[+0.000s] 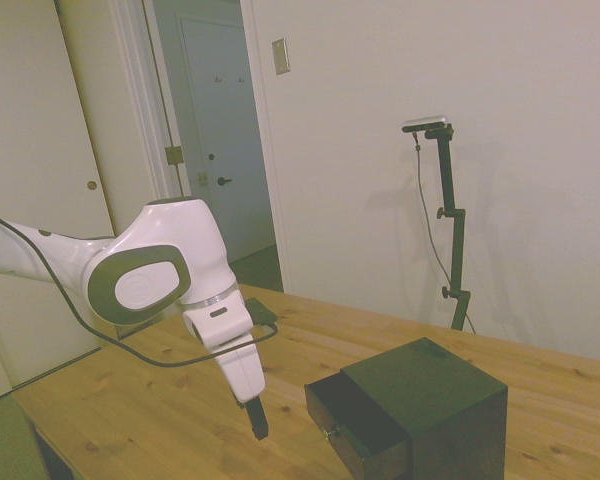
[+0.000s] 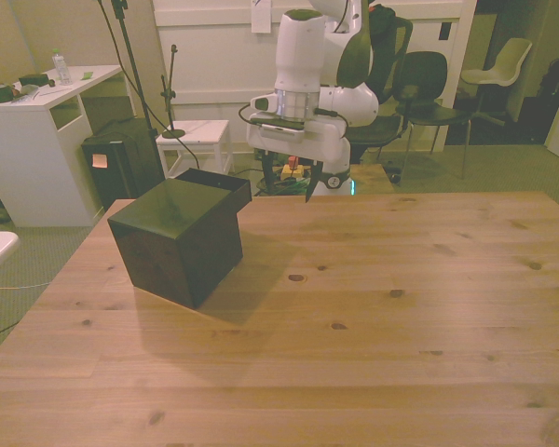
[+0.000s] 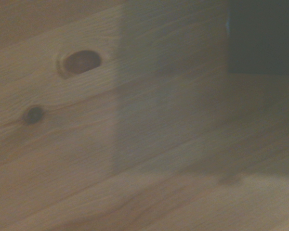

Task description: Close the top drawer

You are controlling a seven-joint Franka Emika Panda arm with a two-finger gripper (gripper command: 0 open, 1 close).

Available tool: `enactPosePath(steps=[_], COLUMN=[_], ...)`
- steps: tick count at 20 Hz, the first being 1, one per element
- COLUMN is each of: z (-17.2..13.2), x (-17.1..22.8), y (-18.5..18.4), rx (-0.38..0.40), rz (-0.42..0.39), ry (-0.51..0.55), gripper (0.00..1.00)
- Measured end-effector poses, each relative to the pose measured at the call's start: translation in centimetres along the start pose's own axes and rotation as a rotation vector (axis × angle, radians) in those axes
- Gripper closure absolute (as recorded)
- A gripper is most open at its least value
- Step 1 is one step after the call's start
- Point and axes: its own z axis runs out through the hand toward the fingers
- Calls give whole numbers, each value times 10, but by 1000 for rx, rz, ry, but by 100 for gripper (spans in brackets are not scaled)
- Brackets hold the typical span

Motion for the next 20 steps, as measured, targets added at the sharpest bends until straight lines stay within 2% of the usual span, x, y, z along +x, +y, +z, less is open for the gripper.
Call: enactPosePath(steps=[6, 20], z=[-17, -22], x=[28, 38], y=[9, 18], rx=[25, 16], rz=[33, 59], ry=[18, 19], gripper=[100, 100])
